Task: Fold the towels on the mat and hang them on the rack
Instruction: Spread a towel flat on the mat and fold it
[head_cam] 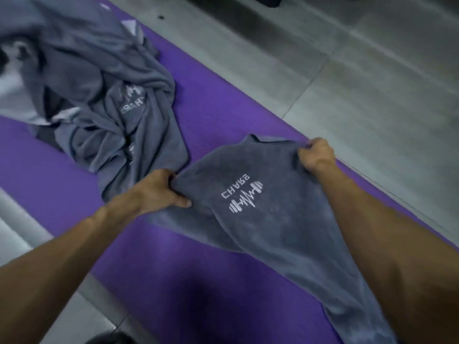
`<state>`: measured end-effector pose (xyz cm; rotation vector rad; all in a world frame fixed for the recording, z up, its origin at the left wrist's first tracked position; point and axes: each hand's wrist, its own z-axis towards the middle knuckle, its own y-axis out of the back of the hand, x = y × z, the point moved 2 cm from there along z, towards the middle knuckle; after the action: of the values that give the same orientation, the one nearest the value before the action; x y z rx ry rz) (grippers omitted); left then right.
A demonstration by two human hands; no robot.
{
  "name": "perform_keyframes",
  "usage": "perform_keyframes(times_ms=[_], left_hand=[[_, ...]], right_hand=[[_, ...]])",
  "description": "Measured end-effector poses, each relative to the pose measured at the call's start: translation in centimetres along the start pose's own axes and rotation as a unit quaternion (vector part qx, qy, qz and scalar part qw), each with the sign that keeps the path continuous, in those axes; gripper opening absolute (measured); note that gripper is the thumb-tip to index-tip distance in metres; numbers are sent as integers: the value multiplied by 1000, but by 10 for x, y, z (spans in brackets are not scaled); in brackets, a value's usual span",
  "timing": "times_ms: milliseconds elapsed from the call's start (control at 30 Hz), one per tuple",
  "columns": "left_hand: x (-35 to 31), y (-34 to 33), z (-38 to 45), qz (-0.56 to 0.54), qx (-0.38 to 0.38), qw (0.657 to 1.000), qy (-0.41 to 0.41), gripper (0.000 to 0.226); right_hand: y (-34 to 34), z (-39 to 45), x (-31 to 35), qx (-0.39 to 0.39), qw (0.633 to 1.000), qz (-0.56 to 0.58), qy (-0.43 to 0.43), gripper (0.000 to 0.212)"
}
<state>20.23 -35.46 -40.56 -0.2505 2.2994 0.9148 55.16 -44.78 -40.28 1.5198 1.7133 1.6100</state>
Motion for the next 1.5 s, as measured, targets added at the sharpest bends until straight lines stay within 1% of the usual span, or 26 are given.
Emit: perform_keyframes(times_ms=[33, 67, 100, 133, 167, 200, 267, 300, 333, 500, 567, 600, 633, 700, 767, 800, 867, 967, 1100, 1167, 1200, 1300, 1333, 1367, 1433, 1500], left_hand=[[12, -4, -6, 11, -7, 1000, 20, 25], [23, -8, -10, 19, -23, 999, 33, 23], [30, -13, -14, 14, -49, 998, 35, 24], [34, -16, -17, -5, -82, 996, 29, 27], [36, -19, -21, -35, -110, 993, 20, 28], [36, -20, -24, -71, -128, 989, 10, 29], [33, -19, -27, -128, -140, 982, -9, 32], [33, -16, -29, -137, -139, 981, -20, 34], [34, -11, -30, -131, -139, 981, -24, 35], [62, 26, -37, 10, -187, 982, 25, 27], [75, 30, -38, 86, -193, 977, 30, 20], [79, 30, -37, 135, -188, 972, 33, 22], [79, 31, -37, 185, -191, 963, 31, 28], [72, 34, -36, 279, -226, 933, -8, 37], [51, 33, -34, 335, -272, 898, -88, 37], [39, 28, -30, 341, -278, 889, -127, 36], [14, 11, -16, 333, -251, 890, -183, 34], [-30, -28, 11, 313, -175, 899, -251, 35], [-100, -83, 44, 312, -107, 871, -365, 47], [-132, -113, 61, 323, -60, 861, -390, 51], [-147, -127, 70, 336, -40, 853, -397, 55], [-176, -162, 92, 384, 28, 831, -402, 64], [-180, -169, 96, 400, 47, 823, -401, 59], [-185, -171, 99, 410, 52, 814, -407, 48], [-195, -168, 103, 390, 37, 807, -442, 23], [-205, -161, 109, 330, 31, 827, -454, 17]], right_hand=[[-13, -4, 10, 11, 995, -94, 25, 40], [-25, -12, 22, 26, 984, -159, 79, 58], [-36, -21, 37, 40, 969, -196, 144, 70], [-46, -30, 50, 55, 955, -216, 196, 77], [-56, -32, 60, 66, 949, -216, 221, 76], [-63, -31, 66, 60, 951, -205, 222, 68], [-64, -24, 75, 8, 964, -184, 194, 39], [-63, -19, 79, -14, 968, -172, 183, 30], [-60, -16, 85, -20, 972, -154, 176, 26], [-62, 2, 144, 30, 984, -41, 172, 27], [-81, 9, 159, 39, 984, -62, 164, 25], [-92, 10, 162, 44, 982, -96, 157, 30], [-101, 10, 164, 49, 979, -130, 148, 42], [-106, 7, 165, 44, 976, -153, 150, 55], [-99, 5, 157, 42, 981, -106, 159, 61], [-92, 4, 146, 41, 983, -80, 159, 63], [-73, -4, 107, 34, 987, -59, 146, 62], [-41, -26, 19, 28, 991, -64, 113, 50], [-1, -57, -84, 9, 999, -36, 23, 35], [10, -70, -119, 16, 999, -33, -22, 25], [11, -76, -133, 33, 998, -38, -42, 23], [6, -89, -160, 78, 991, -86, -69, 27], [6, -89, -166, 82, 990, -84, -80, 27], [8, -88, -169, 88, 990, -71, -88, 27], [20, -81, -169, 87, 991, -51, -92, 27], [36, -69, -160, 41, 995, -54, -77, 23]])
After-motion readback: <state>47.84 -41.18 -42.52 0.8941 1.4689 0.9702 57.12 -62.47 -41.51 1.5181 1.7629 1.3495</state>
